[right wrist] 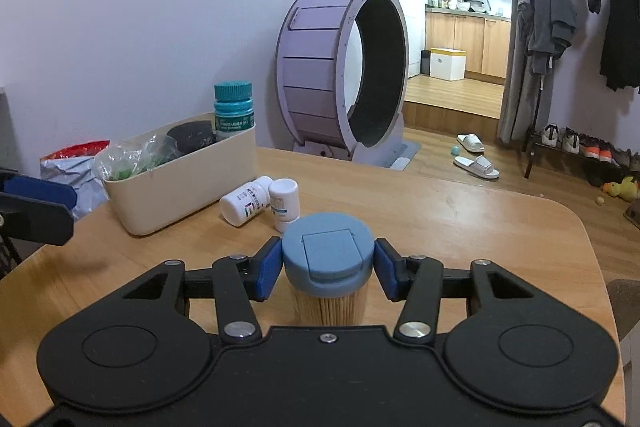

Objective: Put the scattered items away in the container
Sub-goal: 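Lift the canister upright, carry it into the basket and release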

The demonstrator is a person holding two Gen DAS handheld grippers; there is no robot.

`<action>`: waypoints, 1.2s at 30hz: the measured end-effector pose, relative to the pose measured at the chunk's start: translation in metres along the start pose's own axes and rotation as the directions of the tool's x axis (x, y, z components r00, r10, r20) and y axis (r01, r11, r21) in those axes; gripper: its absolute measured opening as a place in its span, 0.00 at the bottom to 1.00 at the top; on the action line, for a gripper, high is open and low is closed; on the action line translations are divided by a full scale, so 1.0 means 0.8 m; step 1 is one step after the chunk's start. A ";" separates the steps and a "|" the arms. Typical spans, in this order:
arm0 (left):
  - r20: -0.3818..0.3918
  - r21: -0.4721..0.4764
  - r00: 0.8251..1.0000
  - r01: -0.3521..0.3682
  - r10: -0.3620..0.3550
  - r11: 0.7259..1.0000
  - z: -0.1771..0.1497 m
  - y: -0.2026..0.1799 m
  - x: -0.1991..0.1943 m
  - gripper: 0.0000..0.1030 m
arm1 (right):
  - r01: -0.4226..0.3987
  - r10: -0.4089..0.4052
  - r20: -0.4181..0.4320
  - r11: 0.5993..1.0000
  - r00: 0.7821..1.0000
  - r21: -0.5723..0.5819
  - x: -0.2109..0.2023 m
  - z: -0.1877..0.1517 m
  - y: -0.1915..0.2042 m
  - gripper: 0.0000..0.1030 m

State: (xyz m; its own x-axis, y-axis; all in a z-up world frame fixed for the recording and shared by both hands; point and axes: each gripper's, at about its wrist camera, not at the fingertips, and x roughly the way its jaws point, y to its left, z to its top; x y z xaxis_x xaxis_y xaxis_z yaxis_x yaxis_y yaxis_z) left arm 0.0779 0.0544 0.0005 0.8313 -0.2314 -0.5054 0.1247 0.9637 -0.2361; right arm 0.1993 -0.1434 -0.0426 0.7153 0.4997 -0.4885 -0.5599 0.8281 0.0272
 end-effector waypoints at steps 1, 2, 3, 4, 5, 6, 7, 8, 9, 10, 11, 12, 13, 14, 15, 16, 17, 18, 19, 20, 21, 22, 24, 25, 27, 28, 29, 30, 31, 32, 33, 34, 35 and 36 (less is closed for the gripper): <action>0.000 0.003 1.000 -0.001 0.001 1.000 0.000 -0.001 0.000 0.72 | 0.001 -0.001 -0.003 1.000 1.000 -0.002 0.002 0.000 0.001 0.49; 0.001 0.005 1.000 -0.002 0.002 1.000 0.000 -0.001 -0.001 0.72 | 0.000 0.000 -0.009 1.000 1.000 -0.005 0.003 -0.001 0.002 0.51; 0.000 0.004 1.000 -0.002 0.002 1.000 0.000 -0.001 -0.001 0.72 | -0.001 0.001 -0.013 1.000 1.000 -0.008 0.003 -0.001 0.002 0.54; -0.001 0.002 1.000 -0.001 0.001 1.000 0.000 -0.001 -0.001 0.72 | 0.000 0.000 -0.010 1.000 1.000 -0.010 0.002 -0.002 0.003 0.59; -0.002 0.000 1.000 -0.001 0.001 1.000 0.000 -0.001 0.000 0.72 | 0.001 -0.001 -0.007 1.000 1.000 -0.011 0.001 -0.004 0.003 0.60; -0.003 -0.001 1.000 0.000 0.000 1.000 -0.001 -0.001 0.000 0.72 | 0.001 -0.001 -0.001 1.000 1.000 -0.009 0.000 -0.004 0.003 0.60; -0.003 -0.001 1.000 0.001 -0.001 1.000 -0.001 -0.001 0.001 0.72 | 0.002 -0.002 0.004 1.000 1.000 -0.007 -0.001 -0.005 0.002 0.60; -0.004 -0.001 1.000 0.002 -0.002 1.000 -0.001 -0.001 0.001 0.72 | -0.003 0.003 0.003 1.000 1.000 -0.003 -0.002 -0.005 0.001 0.60; -0.004 -0.001 1.000 0.003 -0.003 1.000 -0.002 -0.001 0.001 0.72 | -0.009 0.009 0.000 1.000 1.000 -0.001 -0.001 -0.006 0.001 0.60; -0.004 -0.001 1.000 0.003 -0.003 1.000 -0.002 0.000 0.001 0.72 | -0.010 0.010 -0.006 1.000 1.000 -0.004 0.000 -0.006 0.001 0.60; -0.004 -0.002 1.000 0.003 -0.003 1.000 -0.002 0.000 0.000 0.72 | -0.012 0.012 -0.011 1.000 1.000 -0.007 0.001 -0.006 0.001 0.60; -0.004 -0.002 1.000 0.003 -0.003 1.000 -0.003 0.001 -0.001 0.72 | -0.013 0.013 -0.015 1.000 1.000 -0.008 0.001 -0.007 0.001 0.60; -0.003 -0.003 1.000 0.002 -0.002 1.000 -0.004 0.001 -0.001 0.72 | -0.016 0.016 -0.017 1.000 1.000 -0.005 0.002 -0.008 0.000 0.58; -0.003 -0.004 1.000 0.001 -0.001 1.000 -0.004 0.002 -0.002 0.72 | -0.019 0.019 -0.019 1.000 1.000 -0.001 0.002 -0.008 -0.001 0.50; -0.003 -0.005 1.000 -0.001 0.001 1.000 -0.005 0.003 -0.003 0.72 | -0.018 0.018 -0.019 1.000 1.000 0.005 0.002 -0.009 -0.003 0.47; -0.005 -0.007 1.000 -0.002 0.002 1.000 -0.007 0.003 -0.003 0.72 | -0.020 0.020 -0.019 1.000 1.000 0.008 0.002 -0.009 -0.004 0.47; -0.008 -0.009 1.000 -0.003 0.003 1.000 -0.008 0.004 -0.003 0.72 | -0.021 0.022 -0.019 1.000 1.000 0.011 0.002 -0.009 -0.005 0.47; -0.010 -0.011 1.000 -0.003 0.003 1.000 -0.009 0.005 -0.003 0.72 | -0.022 0.022 -0.018 1.000 1.000 0.014 0.002 -0.009 -0.005 0.47; -0.012 -0.014 1.000 -0.004 0.003 1.000 -0.011 0.006 -0.003 0.72 | -0.023 0.023 -0.016 1.000 1.000 0.018 0.001 -0.009 -0.005 0.47; -0.012 -0.014 1.000 -0.004 0.004 1.000 -0.012 0.006 -0.004 0.72 | -0.025 0.025 -0.010 0.999 1.000 0.029 0.000 -0.009 -0.006 0.47; -0.011 -0.014 1.000 -0.004 0.004 1.000 -0.013 0.007 -0.005 0.72 | -0.027 0.027 -0.001 0.999 1.000 0.047 -0.002 -0.008 -0.007 0.47; -0.010 -0.013 1.000 -0.004 0.004 1.000 -0.014 0.007 -0.006 0.72 | -0.031 0.031 0.008 0.997 0.999 0.064 -0.004 -0.007 -0.009 0.47; -0.006 -0.013 1.000 -0.006 0.006 1.000 -0.014 0.009 -0.009 0.72 | -0.043 0.041 0.024 0.996 0.999 0.081 -0.005 -0.001 -0.010 0.47; -0.001 -0.015 1.000 -0.010 0.010 1.000 -0.014 0.011 -0.012 0.72 | -0.049 0.047 0.030 0.996 0.998 0.081 -0.005 0.004 -0.009 0.47; 0.008 -0.020 1.000 -0.020 0.020 1.000 -0.013 0.017 -0.019 0.72 | -0.062 0.059 0.043 0.996 0.997 0.062 -0.003 0.015 -0.003 0.47; 0.013 -0.024 1.000 -0.028 0.028 0.999 -0.013 0.021 -0.023 0.72 | -0.077 0.074 0.051 0.995 0.996 0.058 0.000 0.023 0.001 0.47; 0.018 -0.029 0.999 -0.036 0.037 0.999 -0.012 0.025 -0.028 0.72 | -0.091 0.088 0.059 0.994 0.994 0.055 0.003 0.030 0.005 0.47; 0.024 -0.034 0.999 -0.047 0.048 0.998 -0.011 0.030 -0.033 0.72 | -0.106 0.102 0.066 0.993 0.993 0.051 0.006 0.037 0.009 0.47; 0.030 -0.039 0.998 -0.059 0.060 0.998 -0.010 0.036 -0.038 0.72 | -0.120 0.117 0.074 0.992 0.990 0.046 0.009 0.045 0.013 0.47; 0.036 -0.044 0.997 -0.070 0.072 0.997 -0.008 0.041 -0.043 0.72 | -0.136 0.132 0.081 0.990 0.988 0.037 0.015 0.054 0.019 0.47; 0.044 -0.049 0.996 -0.082 0.084 0.995 -0.005 0.047 -0.048 0.72 | -0.151 0.148 0.087 0.988 0.985 0.028 0.020 0.062 0.025 0.47; 0.052 -0.056 0.994 -0.093 0.096 0.994 -0.002 0.052 -0.053 0.72 | -0.166 0.164 0.093 0.986 0.982 0.019 0.025 0.071 0.031 0.47; 0.060 -0.060 0.992 -0.105 0.108 0.993 0.001 0.058 -0.058 0.72 | -0.184 0.182 0.098 0.983 0.978 0.013 0.030 0.079 0.037 0.47; 0.068 -0.064 0.990 -0.116 0.121 0.991 0.005 0.063 -0.063 0.72 | -0.204 0.203 0.104 0.979 0.974 0.004 0.037 0.088 0.044 0.47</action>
State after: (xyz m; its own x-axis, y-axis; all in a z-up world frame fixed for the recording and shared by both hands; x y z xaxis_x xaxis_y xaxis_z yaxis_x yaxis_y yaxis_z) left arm 0.0449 0.1150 0.0174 0.8749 -0.1039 -0.4730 -0.0077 0.9736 -0.2280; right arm 0.2300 -0.0815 0.0057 0.6264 0.6809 -0.3795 -0.6927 0.7095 0.1296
